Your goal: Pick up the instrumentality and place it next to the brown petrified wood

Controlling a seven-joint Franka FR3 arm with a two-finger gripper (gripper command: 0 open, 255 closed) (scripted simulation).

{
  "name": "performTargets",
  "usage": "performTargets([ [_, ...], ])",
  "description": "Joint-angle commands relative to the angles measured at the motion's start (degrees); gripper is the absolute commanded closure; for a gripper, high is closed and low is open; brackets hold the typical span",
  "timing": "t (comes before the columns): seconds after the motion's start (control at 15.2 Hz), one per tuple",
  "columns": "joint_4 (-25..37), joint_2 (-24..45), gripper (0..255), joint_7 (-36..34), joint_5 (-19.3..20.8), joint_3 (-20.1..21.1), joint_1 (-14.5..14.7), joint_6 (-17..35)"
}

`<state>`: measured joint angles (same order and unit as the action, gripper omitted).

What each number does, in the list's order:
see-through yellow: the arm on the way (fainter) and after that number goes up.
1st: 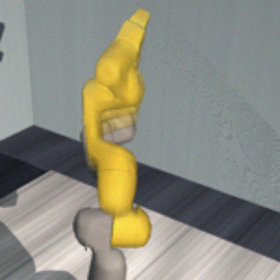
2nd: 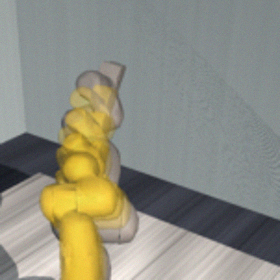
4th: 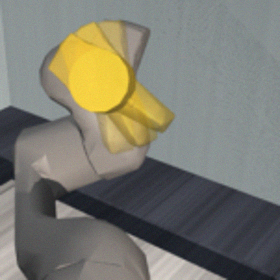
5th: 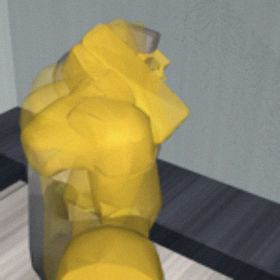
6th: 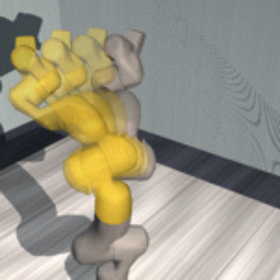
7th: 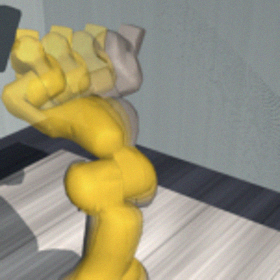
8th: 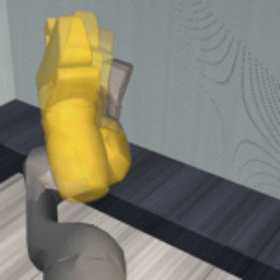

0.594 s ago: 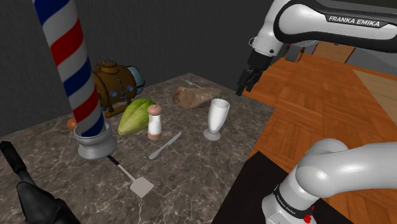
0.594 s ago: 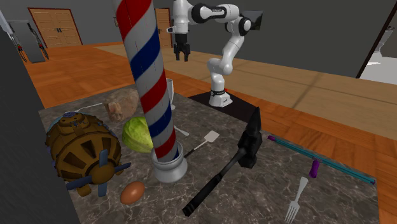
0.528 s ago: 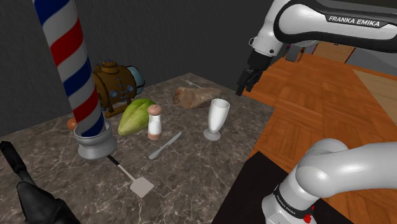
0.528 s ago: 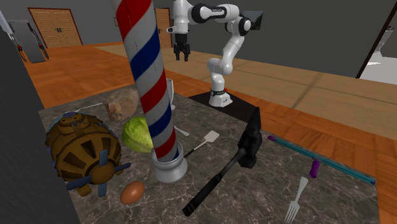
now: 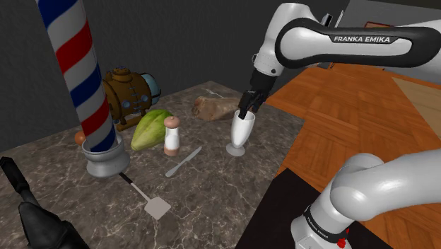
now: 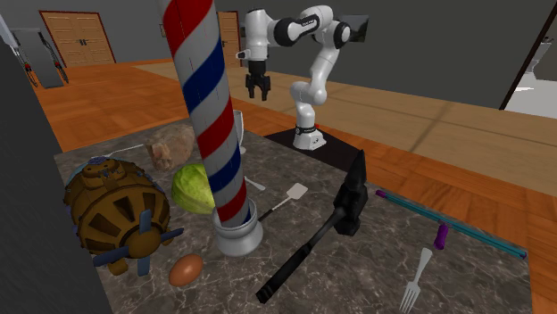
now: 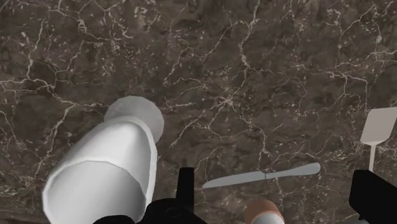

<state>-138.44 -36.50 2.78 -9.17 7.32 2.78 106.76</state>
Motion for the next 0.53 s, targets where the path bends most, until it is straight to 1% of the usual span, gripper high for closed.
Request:
performTargets([
  [0.0,-0.02,2.44,0,-1.93,-0.70,2.19,0.74,2.73],
  [0.26,0.74,7.99,0,-5.94,-1.44,6.61,1.97,7.89],
  [0.46,2.05,12.80,0,-9.17,-1.26,9.89,2.61,11.60],
])
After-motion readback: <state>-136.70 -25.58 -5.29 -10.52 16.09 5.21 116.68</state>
